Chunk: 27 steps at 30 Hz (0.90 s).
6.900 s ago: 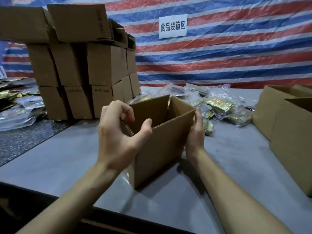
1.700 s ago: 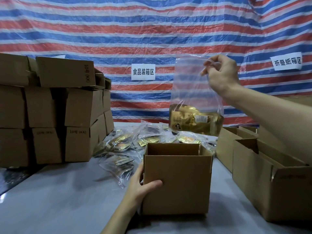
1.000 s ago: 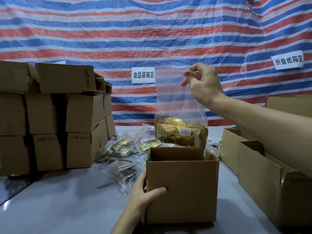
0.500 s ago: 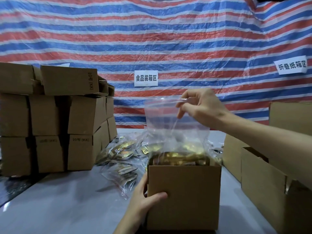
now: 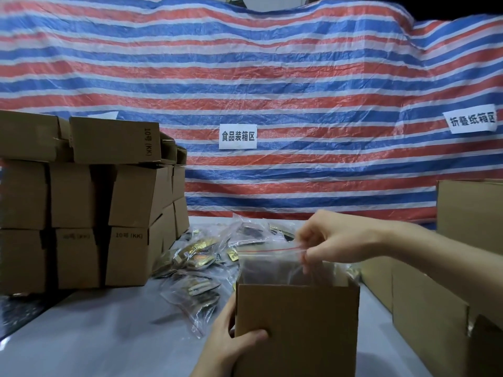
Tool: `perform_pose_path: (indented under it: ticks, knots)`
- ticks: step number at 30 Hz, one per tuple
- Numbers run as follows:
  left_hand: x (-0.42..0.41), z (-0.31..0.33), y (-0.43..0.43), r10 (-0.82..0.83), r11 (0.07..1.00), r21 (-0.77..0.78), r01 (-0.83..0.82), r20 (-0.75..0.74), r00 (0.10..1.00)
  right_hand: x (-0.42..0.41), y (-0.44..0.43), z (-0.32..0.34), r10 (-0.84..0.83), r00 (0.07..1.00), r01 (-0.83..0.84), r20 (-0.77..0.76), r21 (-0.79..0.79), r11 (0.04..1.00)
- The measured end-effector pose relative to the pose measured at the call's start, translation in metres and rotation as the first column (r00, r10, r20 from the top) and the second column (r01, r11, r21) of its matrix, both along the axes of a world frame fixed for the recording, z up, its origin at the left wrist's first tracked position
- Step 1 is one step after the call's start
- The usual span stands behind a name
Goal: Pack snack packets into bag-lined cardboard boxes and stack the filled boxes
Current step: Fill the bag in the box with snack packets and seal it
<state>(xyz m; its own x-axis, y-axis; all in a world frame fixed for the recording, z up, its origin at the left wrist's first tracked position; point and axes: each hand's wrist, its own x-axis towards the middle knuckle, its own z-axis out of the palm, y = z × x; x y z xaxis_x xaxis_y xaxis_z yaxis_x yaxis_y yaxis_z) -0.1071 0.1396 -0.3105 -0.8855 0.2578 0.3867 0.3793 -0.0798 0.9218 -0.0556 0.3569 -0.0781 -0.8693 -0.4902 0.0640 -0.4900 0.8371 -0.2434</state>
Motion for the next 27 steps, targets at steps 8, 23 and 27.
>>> perform_pose_path:
  ticks: [8,23,27]
  knots:
    - [0.002,0.002,0.0,-0.016,1.0,0.001,0.016,0.003,1.0,0.009,-0.008,-0.005,-0.027,0.999,0.025,0.034,0.06,0.998]
    - [0.007,0.003,0.002,0.015,0.999,0.04,-0.017,0.033,0.999,0.007,-0.003,0.001,0.042,0.999,-0.042,0.003,-0.108,0.993]
    - [0.009,0.003,0.003,0.01,0.999,0.05,-0.011,0.021,1.0,0.009,-0.001,0.005,0.085,0.975,-0.061,0.206,-0.121,0.991]
